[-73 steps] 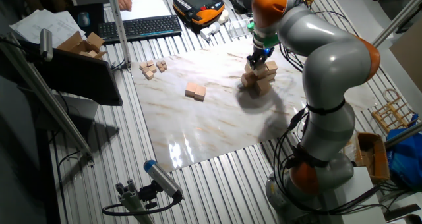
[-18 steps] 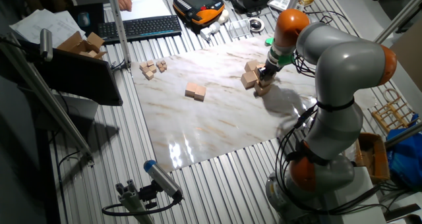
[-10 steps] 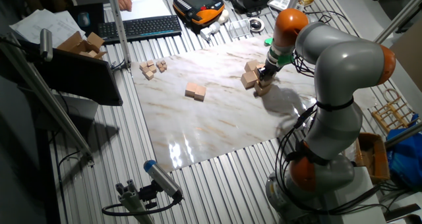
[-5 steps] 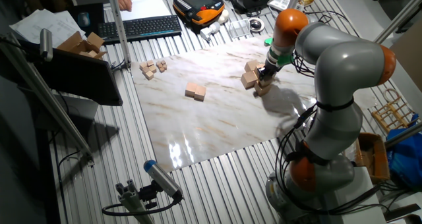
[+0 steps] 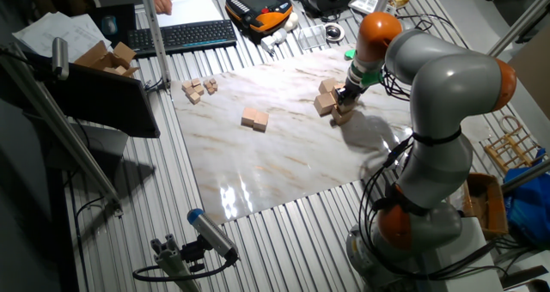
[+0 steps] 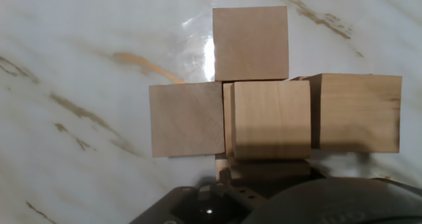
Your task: Stack the blocks into a cross shape
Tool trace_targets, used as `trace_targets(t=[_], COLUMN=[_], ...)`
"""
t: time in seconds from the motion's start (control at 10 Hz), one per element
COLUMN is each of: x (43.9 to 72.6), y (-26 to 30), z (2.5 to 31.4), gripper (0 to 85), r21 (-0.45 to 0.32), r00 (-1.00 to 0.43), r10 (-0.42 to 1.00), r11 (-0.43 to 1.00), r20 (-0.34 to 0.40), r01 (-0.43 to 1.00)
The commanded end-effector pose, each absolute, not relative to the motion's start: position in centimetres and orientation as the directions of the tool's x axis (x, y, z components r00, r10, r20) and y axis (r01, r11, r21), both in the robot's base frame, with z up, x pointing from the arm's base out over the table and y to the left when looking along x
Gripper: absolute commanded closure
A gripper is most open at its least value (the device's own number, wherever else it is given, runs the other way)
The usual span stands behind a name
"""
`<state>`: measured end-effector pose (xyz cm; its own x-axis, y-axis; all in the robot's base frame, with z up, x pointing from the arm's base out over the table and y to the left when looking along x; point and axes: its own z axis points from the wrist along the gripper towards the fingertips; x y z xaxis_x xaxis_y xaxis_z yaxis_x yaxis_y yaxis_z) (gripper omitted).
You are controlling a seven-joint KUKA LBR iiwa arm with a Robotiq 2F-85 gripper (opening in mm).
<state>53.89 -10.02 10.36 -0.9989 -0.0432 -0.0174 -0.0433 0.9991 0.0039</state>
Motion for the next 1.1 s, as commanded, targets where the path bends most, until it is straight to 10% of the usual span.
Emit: trace_targets(t=[0.0,0.2,0.3,1.0], x=[53.9,53.9,53.9,54.1], y=[-10.0,-10.0,-10.0,-9.6], z=[10.4,10.4,10.4,13.3], gripper=[34.0,34.0,17.0,17.0], r21=[0.004,0.004,0.004,0.005], r00=[-0.999,-0.999,-0.999,-1.0], r10=[-0.04,-0.033,-0.03,-0.016], r11=[0.999,0.999,1.0,1.0], r20=[-0.019,-0.027,-0.03,0.004], r01=[-0.04,-0.033,-0.03,-0.016])
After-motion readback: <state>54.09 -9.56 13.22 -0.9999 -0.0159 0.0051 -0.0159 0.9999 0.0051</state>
